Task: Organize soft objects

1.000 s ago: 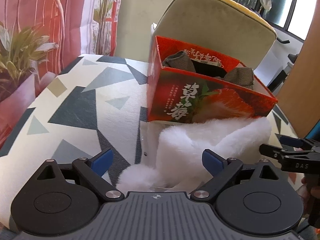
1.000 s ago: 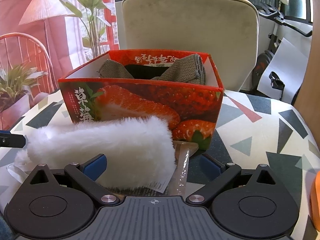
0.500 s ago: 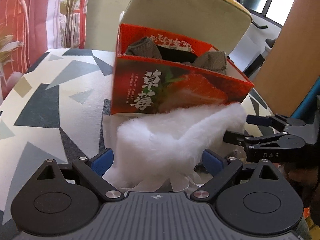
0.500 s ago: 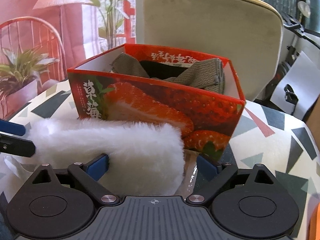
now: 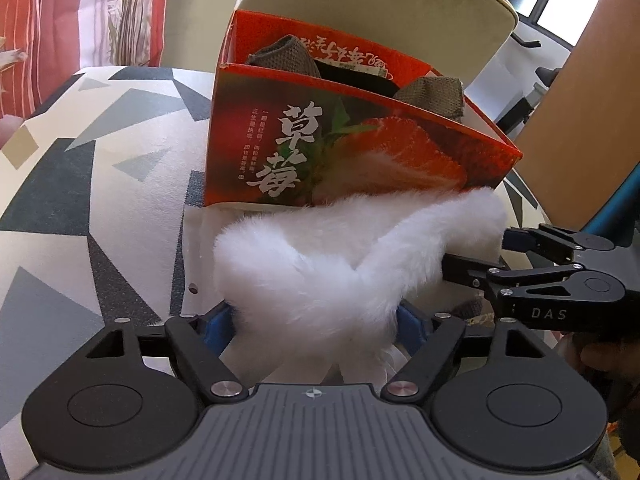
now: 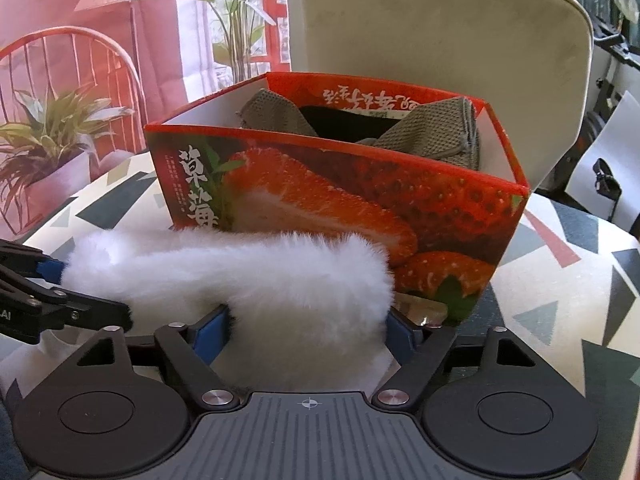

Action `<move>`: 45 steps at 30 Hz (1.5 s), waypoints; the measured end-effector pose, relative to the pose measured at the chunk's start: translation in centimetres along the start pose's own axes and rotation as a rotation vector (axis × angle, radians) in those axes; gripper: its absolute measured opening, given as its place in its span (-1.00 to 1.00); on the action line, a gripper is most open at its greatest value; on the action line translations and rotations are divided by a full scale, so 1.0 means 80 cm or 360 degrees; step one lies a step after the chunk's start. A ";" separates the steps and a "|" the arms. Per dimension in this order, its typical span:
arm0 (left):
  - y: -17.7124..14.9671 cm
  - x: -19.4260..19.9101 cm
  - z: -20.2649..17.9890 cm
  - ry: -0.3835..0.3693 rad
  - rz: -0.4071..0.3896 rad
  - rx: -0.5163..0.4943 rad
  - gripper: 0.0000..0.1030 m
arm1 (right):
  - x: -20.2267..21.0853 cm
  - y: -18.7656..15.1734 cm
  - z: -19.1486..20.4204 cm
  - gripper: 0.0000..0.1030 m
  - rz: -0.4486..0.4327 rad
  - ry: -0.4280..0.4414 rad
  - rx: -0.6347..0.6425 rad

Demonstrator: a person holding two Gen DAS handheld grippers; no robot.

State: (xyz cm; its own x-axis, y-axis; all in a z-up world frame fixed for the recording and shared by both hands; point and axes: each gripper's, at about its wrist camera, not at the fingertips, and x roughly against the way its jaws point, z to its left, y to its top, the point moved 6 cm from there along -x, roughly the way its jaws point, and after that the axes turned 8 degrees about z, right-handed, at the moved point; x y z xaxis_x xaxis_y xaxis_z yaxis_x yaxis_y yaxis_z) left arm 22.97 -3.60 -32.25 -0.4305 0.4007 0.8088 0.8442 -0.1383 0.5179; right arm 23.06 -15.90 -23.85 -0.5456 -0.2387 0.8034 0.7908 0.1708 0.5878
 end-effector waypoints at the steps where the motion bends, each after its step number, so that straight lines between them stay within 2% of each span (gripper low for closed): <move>1: 0.000 0.000 0.000 -0.0001 0.0000 -0.0003 0.52 | 0.000 0.000 0.000 0.38 -0.0001 0.0014 -0.0002; 3: 0.000 0.000 -0.001 -0.0003 0.0003 -0.0007 0.38 | 0.000 -0.001 0.000 0.31 -0.0002 0.0048 -0.0022; 5: 0.000 0.000 -0.003 -0.0006 0.0010 -0.0025 0.11 | 0.000 -0.002 0.001 0.13 0.0001 0.0067 -0.0033; 6: 0.000 0.001 -0.004 -0.0016 0.0012 -0.0036 -0.11 | 0.001 -0.003 0.002 0.06 -0.0001 0.0078 -0.0033; 7: 0.001 0.003 -0.005 -0.0027 0.0009 -0.0045 -0.26 | 0.003 -0.003 0.004 0.00 -0.0003 0.0089 -0.0030; 9: 0.002 0.009 -0.006 -0.0028 -0.0022 -0.0064 -0.45 | 0.009 -0.002 0.007 -0.10 -0.0021 0.0105 -0.0030; 11: 0.003 0.015 -0.008 -0.0021 -0.0043 -0.0090 -0.47 | 0.016 -0.001 0.008 -0.30 -0.0040 0.0140 -0.0043; 16: 0.004 0.037 -0.008 -0.0049 -0.0100 -0.0079 -0.58 | 0.036 0.003 0.011 -0.45 -0.0095 0.0211 -0.0065; 23: 0.014 0.080 -0.013 -0.0062 -0.0227 -0.0065 -0.61 | 0.067 0.019 0.021 -0.49 -0.0184 0.0287 -0.0072; 31: 0.032 0.133 -0.024 -0.0018 -0.0365 -0.0100 -0.63 | 0.109 0.050 0.044 -0.49 -0.0332 0.0272 0.0010; 38: 0.068 0.184 -0.040 0.0043 -0.0538 -0.0206 -0.78 | 0.152 0.087 0.054 -0.50 -0.0455 0.0289 0.0059; 40: 0.080 0.194 -0.043 0.0061 -0.0588 -0.0222 -0.89 | 0.163 0.101 0.056 -0.50 -0.0497 0.0279 0.0085; 43: 0.100 0.210 -0.050 0.0067 -0.0662 -0.0249 -0.89 | 0.177 0.121 0.058 -0.52 -0.0550 0.0256 0.0129; 45: 0.111 0.210 -0.057 0.0067 -0.0683 -0.0298 -0.89 | 0.185 0.135 0.058 -0.62 -0.0577 0.0261 0.0144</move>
State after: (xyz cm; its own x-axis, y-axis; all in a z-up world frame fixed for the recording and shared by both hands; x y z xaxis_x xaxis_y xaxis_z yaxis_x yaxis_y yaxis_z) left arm 21.75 -2.23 -12.76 -0.7438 0.4209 0.5192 0.5166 -0.1308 0.8462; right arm 22.22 -13.17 -5.21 -0.7272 -0.4470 0.5210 0.5239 0.1290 0.8420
